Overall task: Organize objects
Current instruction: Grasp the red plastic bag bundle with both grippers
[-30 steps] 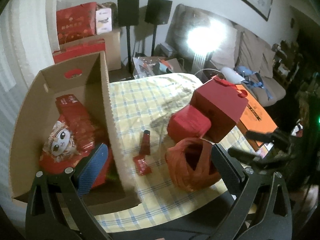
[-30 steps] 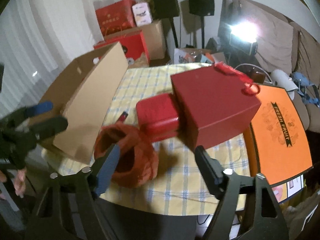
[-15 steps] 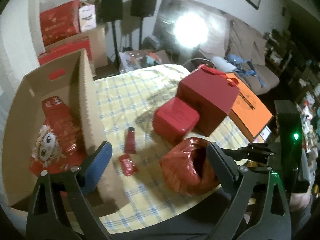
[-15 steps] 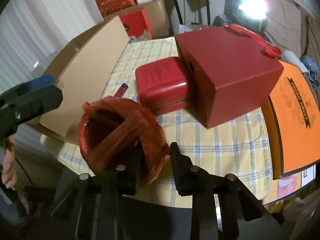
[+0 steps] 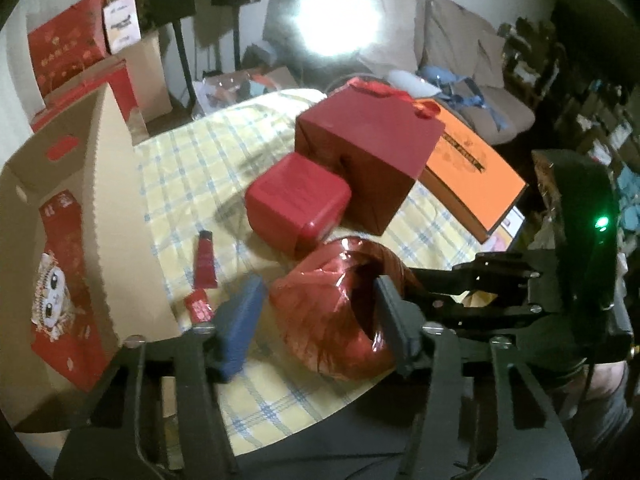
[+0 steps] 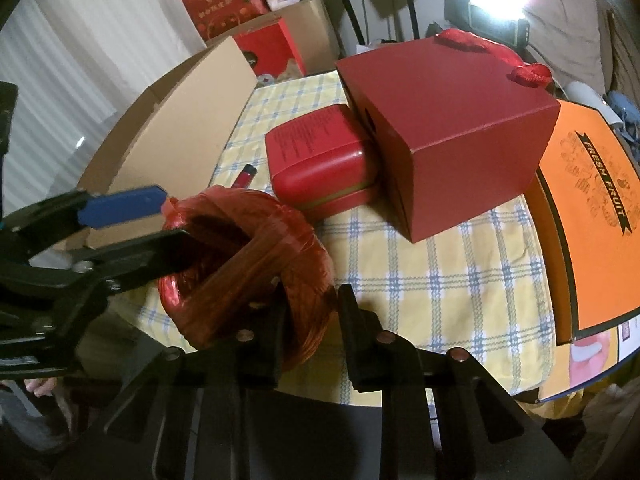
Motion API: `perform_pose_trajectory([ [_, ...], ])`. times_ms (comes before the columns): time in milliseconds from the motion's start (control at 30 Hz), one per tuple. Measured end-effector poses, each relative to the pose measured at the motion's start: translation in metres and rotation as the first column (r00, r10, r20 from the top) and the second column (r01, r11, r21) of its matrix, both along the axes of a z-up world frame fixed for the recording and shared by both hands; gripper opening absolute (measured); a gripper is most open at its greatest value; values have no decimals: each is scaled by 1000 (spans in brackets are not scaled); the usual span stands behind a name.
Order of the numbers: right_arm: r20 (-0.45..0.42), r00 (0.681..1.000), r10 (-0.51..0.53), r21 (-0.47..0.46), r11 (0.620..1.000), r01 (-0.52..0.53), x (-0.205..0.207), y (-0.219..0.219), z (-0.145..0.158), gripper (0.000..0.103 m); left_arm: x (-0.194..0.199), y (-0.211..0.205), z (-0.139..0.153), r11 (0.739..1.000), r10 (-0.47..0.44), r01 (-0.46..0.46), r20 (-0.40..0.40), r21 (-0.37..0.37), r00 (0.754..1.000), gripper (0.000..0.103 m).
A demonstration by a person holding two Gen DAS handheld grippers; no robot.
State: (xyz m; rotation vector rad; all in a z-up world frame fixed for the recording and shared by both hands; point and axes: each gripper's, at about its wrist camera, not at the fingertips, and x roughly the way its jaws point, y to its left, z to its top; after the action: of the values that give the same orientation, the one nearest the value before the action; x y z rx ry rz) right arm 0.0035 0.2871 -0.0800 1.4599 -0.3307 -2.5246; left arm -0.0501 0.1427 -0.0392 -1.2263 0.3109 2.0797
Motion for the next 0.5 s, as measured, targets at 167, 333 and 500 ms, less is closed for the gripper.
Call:
perform_pose_trajectory([
  [167,-1,1000,1,-9,1000,-1,1,0,2,21,-3,3,-8,1000,12,-12,18,-8,1000,33],
  [333,-7,1000,-2,-2,1000,2,0,-1,5,21,-5,1,-9,1000,24,-24,27,1,999,32],
  [500,-21,1000,-5,5,1000,5,-2,-2,11,21,-2,0,-4,1000,30,-30,11,4,999,32],
])
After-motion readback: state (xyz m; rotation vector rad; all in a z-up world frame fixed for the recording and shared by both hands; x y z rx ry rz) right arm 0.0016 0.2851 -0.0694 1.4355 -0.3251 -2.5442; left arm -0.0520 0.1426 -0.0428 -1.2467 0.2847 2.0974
